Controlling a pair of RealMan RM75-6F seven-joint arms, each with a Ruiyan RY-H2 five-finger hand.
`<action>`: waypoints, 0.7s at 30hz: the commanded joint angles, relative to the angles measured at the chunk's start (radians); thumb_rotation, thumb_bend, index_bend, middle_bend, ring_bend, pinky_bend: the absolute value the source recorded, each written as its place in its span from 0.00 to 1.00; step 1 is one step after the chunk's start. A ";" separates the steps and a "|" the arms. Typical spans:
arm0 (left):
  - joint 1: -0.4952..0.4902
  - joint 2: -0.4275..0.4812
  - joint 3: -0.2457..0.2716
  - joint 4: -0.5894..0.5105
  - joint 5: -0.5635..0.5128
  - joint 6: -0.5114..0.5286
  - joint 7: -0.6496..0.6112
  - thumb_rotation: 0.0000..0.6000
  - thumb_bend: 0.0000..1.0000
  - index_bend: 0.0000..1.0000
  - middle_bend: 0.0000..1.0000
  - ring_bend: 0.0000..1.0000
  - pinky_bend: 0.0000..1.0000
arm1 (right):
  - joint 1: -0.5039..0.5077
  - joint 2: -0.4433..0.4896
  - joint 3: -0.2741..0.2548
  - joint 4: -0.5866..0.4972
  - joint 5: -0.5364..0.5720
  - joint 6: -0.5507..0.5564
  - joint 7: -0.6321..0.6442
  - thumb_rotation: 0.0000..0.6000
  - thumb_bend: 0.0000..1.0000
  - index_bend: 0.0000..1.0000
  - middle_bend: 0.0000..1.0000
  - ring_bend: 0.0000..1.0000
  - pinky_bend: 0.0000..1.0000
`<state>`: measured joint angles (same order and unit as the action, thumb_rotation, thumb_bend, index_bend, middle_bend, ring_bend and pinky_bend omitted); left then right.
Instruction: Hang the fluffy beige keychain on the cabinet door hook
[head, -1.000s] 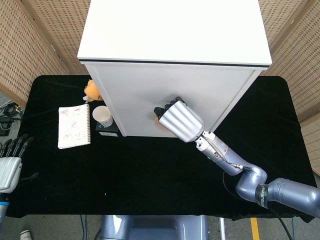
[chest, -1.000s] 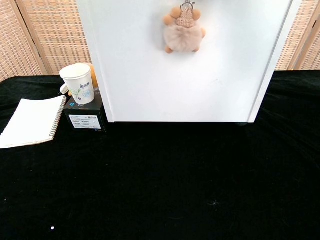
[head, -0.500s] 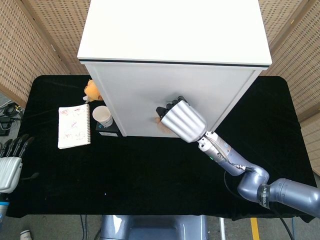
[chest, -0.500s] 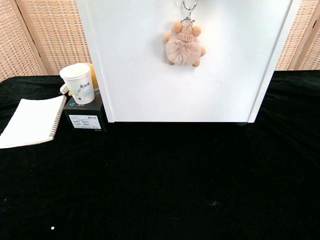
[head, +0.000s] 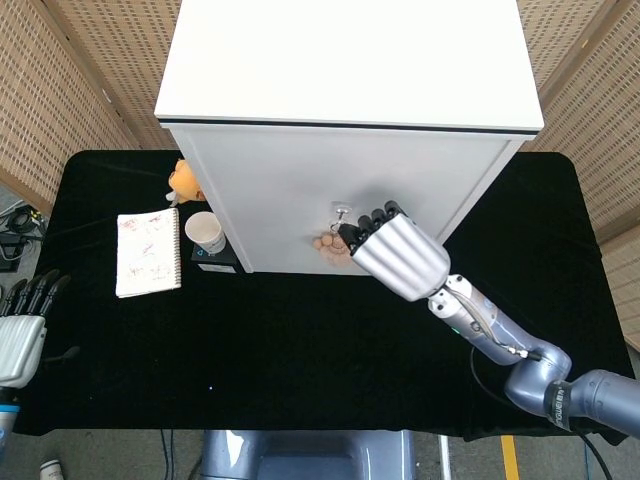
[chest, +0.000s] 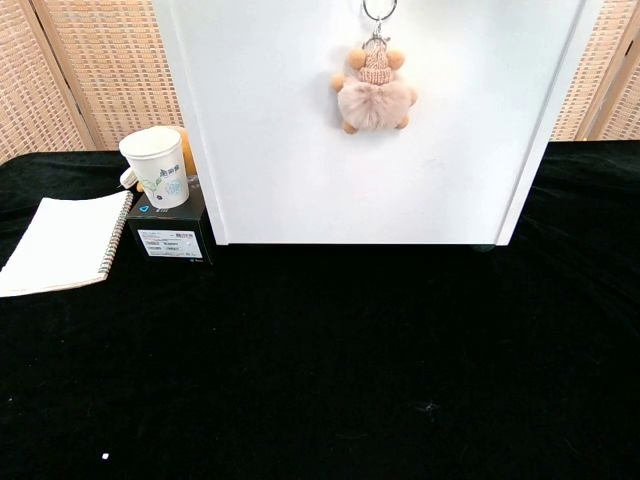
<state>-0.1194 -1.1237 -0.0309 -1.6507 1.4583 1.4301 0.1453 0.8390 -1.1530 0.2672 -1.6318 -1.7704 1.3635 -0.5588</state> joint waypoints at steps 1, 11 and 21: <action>0.002 0.000 0.003 -0.002 0.006 0.003 0.001 1.00 0.00 0.00 0.00 0.00 0.00 | -0.066 0.045 -0.046 -0.013 -0.048 0.068 0.070 1.00 0.34 0.66 0.88 0.91 1.00; 0.012 0.004 0.012 -0.012 0.033 0.028 0.001 1.00 0.00 0.00 0.00 0.00 0.00 | -0.310 0.180 -0.225 -0.142 -0.017 0.140 0.171 1.00 0.02 0.25 0.28 0.25 0.30; 0.032 0.005 0.025 -0.015 0.086 0.078 -0.004 1.00 0.00 0.00 0.00 0.00 0.00 | -0.489 0.153 -0.282 -0.104 0.159 0.163 0.275 1.00 0.00 0.00 0.00 0.00 0.02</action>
<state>-0.0897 -1.1198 -0.0071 -1.6647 1.5419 1.5049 0.1432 0.3829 -0.9833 -0.0043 -1.7598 -1.6403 1.5174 -0.3238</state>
